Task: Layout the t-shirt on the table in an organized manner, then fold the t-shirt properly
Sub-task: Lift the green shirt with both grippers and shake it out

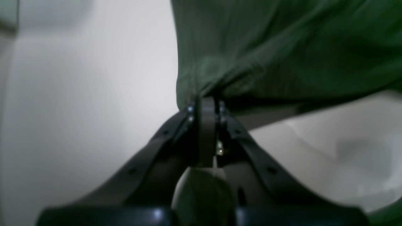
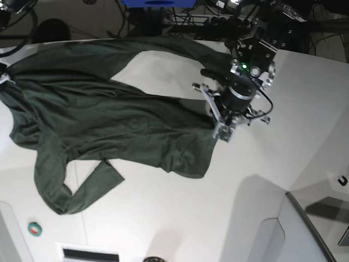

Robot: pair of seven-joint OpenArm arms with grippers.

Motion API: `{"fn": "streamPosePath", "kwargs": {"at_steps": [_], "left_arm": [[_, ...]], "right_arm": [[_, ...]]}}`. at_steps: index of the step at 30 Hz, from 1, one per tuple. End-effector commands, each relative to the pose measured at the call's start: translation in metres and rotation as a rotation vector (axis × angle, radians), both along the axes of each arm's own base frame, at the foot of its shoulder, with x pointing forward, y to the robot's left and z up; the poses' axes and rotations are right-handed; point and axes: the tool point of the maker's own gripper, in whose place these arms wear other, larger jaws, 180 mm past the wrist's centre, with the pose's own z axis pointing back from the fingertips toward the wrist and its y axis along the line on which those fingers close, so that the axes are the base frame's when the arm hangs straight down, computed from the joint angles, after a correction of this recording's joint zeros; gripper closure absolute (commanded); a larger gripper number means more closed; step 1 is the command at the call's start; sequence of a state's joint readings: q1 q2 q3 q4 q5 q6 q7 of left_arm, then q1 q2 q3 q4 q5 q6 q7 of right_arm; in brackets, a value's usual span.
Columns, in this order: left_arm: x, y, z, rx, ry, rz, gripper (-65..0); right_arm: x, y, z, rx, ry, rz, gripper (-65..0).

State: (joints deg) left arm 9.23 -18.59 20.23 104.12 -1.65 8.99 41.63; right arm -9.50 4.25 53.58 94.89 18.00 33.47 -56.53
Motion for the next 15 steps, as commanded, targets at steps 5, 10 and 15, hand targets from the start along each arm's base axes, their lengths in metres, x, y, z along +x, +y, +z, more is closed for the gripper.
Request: {"fn": "streamPosePath", "kwargs": {"at_steps": [5,10,15], "left_arm": [[0.024,0.034,0.005,0.063,-0.039,0.07,0.0],[0.057,0.035,-0.008,0.136,-0.024,0.037,0.0],[0.141,0.035,0.065,0.247,-0.237,0.022,0.0]], "right_arm": [[0.044,0.021,0.002,-0.005,0.001,0.166,-0.2],[0.117,0.034,0.001,0.035,-0.061,0.277,-0.2],[0.211,0.027,0.08,-0.087,-0.195,0.401,-0.2]]}}
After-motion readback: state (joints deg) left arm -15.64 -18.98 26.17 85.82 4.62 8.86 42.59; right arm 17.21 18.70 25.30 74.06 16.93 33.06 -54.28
